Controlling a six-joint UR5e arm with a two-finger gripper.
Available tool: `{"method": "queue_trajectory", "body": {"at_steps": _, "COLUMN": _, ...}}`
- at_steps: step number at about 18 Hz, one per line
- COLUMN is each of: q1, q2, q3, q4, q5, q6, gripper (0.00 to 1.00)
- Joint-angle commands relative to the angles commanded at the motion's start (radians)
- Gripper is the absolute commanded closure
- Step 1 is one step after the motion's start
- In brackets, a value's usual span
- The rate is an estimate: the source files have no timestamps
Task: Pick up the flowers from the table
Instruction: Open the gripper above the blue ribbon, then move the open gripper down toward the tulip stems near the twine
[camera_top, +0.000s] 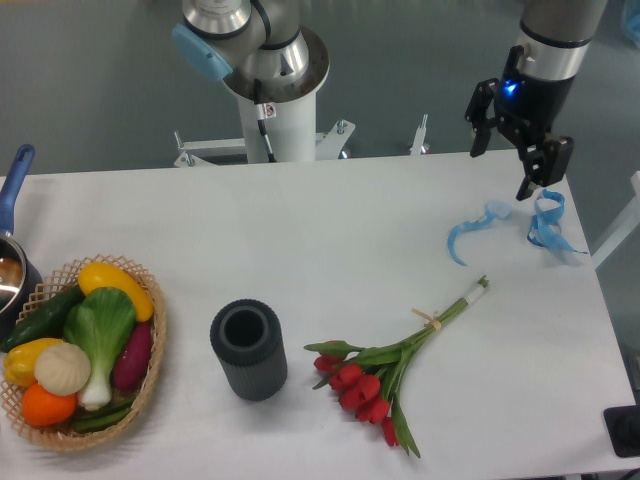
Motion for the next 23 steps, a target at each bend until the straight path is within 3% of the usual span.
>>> {"method": "queue_trajectory", "body": {"at_steps": 4, "q1": -0.006, "q2": 0.000, "q3": -0.003, "q4": -0.002, "q5": -0.027, "q6": -0.047, "gripper": 0.00}}
{"method": "queue_trajectory", "body": {"at_steps": 10, "q1": -0.012, "q2": 0.005, "q3": -0.064, "q4": 0.014, "q5": -0.080, "q6": -0.176, "gripper": 0.00}}
{"method": "queue_trajectory", "body": {"at_steps": 12, "q1": -0.015, "q2": 0.002, "q3": -0.089, "q4": 0.050, "q5": -0.106, "q6": -0.241, "gripper": 0.00}}
{"method": "queue_trajectory", "body": {"at_steps": 13, "q1": -0.023, "q2": -0.008, "q3": -0.087, "q4": 0.073, "q5": -0.109, "q6": -0.282, "gripper": 0.00}}
{"method": "queue_trajectory", "body": {"at_steps": 18, "q1": -0.101, "q2": -0.083, "q3": -0.078, "q4": 0.081, "q5": -0.109, "q6": -0.403, "gripper": 0.00}}
{"method": "queue_trajectory", "body": {"at_steps": 23, "q1": -0.176, "q2": -0.179, "q3": -0.084, "q4": 0.257, "q5": -0.101, "q6": -0.500, "gripper": 0.00}}
